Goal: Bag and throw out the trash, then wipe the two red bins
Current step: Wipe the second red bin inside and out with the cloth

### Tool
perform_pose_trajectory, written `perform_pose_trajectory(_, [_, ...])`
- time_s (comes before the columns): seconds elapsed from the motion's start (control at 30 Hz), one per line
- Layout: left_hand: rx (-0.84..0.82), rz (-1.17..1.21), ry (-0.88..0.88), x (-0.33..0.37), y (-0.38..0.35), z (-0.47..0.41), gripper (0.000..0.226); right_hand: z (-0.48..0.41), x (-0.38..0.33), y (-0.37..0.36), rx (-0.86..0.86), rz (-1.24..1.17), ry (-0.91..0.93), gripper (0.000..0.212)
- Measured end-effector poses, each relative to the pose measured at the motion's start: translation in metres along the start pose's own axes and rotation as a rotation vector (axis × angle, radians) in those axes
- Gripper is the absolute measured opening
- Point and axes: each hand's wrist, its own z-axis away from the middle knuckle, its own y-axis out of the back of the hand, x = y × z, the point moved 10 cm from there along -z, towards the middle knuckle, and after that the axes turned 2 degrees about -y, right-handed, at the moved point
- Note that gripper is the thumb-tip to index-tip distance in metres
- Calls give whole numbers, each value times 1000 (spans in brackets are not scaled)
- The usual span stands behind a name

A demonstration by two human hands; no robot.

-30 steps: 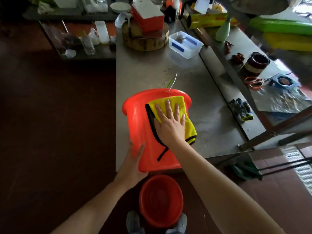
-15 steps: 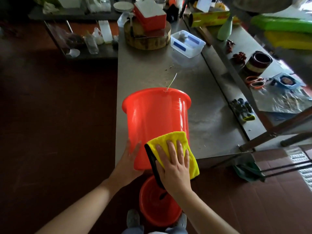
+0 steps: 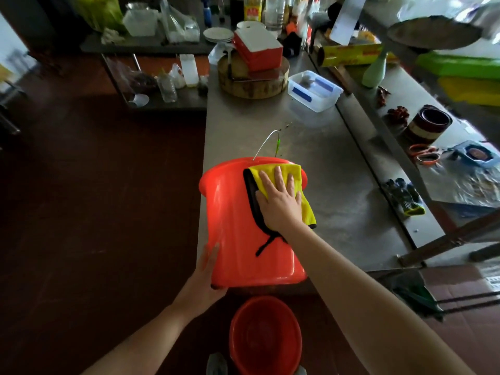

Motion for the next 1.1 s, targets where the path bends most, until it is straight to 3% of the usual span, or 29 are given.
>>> perform_pose_trajectory(0.17, [47,-118,-65,26,7,-8,123,11,8,-6,51,0,-18,59])
perform_pose_trajectory(0.33, [42,-424,-248,80,6,-26,130,68,26,-20,80,31,39,60])
perform_pose_trajectory(0.63, [35,-446,-346,108,9,-29,119,157,53,-46,95,-12,80,69])
perform_pose_trajectory(0.83, [43,-458,-327,99,9,-30,116,131,50,-36,79,-26,57,62])
perform_pose_trajectory(1.1, [-20,-396,-233,74,13,-25,132,15,37,1,48,-138,-28,60])
